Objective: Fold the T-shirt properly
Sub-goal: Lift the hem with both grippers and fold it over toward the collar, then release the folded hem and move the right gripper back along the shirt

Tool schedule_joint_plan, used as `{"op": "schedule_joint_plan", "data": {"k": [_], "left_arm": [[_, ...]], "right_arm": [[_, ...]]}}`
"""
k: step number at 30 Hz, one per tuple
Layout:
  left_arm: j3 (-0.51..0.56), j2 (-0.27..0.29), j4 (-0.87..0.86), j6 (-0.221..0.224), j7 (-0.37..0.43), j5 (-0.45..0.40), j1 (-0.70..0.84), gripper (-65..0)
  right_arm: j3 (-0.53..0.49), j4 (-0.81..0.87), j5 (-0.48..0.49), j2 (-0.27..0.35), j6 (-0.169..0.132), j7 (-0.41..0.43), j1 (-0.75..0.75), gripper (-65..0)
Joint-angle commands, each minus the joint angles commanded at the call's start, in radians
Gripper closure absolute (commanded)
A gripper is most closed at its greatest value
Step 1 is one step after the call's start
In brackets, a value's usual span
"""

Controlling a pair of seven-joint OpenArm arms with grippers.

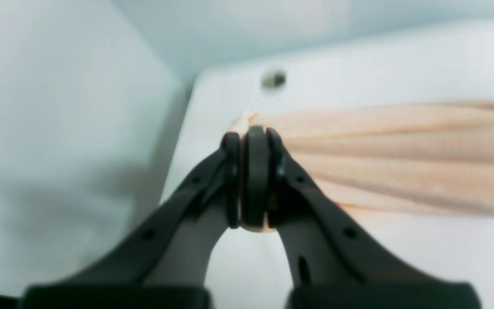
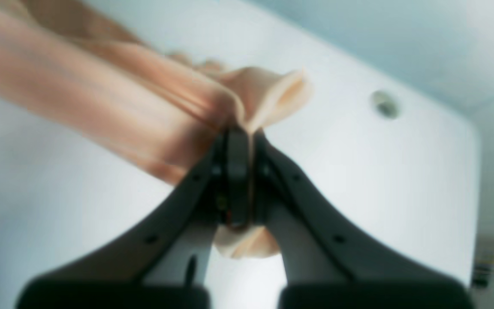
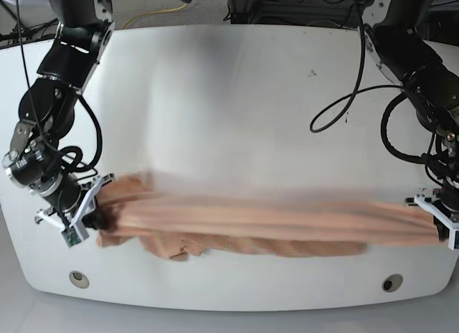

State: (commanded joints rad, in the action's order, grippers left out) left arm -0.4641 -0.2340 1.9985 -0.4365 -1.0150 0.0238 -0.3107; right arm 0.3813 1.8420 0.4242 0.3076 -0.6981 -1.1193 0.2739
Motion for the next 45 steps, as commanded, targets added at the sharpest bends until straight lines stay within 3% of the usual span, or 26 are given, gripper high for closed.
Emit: {"op": "schedule_joint_plan", "data": {"k": [4,12,17,24,33,34,36,38,41,43,45], "left_arm": [[-0.058,0.002,0.000,-0.071,0.000,0.002,0.121,-0.4],[-0.133,0.014,-0.005,-0.140,0.000,-0.003,0.324,-0.4],[-0.178,0.012,-0.005,-0.141,0.000,-0.005,0.442,-0.4],[-0.187,0.012,-0.008,-0.141,0.000,-0.005,0.575,-0.4],[-0.209,0.020,-0.009,-0.141,0.000,-0.006,0.646,-0.4],[-0.209,0.020,-0.009,-0.141,0.000,-0.006,0.646,-0.7],[-0.206,0.015,-0.009,-0.141,0.000,-0.006,0.647,-1.0],[-0.201,0.012,-0.011,-0.141,-0.002,-0.008,0.647,-1.5],[-0.196,0.012,-0.011,-0.141,-0.003,-0.009,0.647,-12.1],[-0.169,0.011,-0.011,-0.141,-0.002,-0.009,0.646,-23.5],[-0.150,0.011,-0.012,-0.141,-0.002,-0.009,0.643,-33.1]], "right_arm": [[0.032,0.086,0.002,-0.061,0.000,0.000,-0.157,0.0],[0.075,0.130,0.038,-0.147,0.000,0.002,-0.397,0.0],[0.132,0.126,0.187,-0.155,0.000,0.002,-0.517,0.0],[0.132,0.123,0.368,-0.158,0.000,0.002,-0.664,0.0],[0.132,0.000,0.391,-0.141,0.000,0.000,-0.703,-0.2],[0.132,-0.006,0.394,-0.124,0.000,0.000,-0.704,-3.3],[0.132,-0.008,0.396,-0.114,0.000,0.000,-0.717,-16.2],[0.133,0.002,0.399,-0.109,0.000,0.000,-0.726,-32.3],[0.167,0.035,0.462,-0.109,0.000,0.000,-0.738,-52.8],[0.196,0.040,0.531,-0.109,0.000,-0.002,-0.747,-57.9],[0.213,0.040,0.571,-0.109,0.000,-0.002,-0.746,-58.0]]}}
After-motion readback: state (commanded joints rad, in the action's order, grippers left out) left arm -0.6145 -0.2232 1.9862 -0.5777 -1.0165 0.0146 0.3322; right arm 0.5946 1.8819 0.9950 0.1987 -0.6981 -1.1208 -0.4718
